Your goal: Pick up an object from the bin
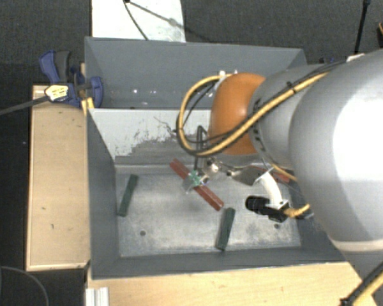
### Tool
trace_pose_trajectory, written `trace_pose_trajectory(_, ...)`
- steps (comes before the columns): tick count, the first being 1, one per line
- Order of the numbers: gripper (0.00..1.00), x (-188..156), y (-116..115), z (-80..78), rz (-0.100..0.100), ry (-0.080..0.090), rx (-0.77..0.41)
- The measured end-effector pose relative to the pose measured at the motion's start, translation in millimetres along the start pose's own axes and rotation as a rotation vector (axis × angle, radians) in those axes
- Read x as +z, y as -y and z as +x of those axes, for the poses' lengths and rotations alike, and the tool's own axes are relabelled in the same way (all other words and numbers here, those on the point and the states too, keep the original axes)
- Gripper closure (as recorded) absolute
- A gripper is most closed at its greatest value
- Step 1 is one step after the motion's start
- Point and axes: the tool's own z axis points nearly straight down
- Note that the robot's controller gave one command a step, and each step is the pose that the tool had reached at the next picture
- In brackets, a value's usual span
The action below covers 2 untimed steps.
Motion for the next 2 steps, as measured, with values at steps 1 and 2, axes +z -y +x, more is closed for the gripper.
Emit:
trace_pose_trajectory(1, 1.0, -22, -1, -0.6, -0.001, 0.0, -0.011)
trace_pose_trajectory(2, 1.0, -53, -2, -1.4, -0.002, 0.0, -0.025)
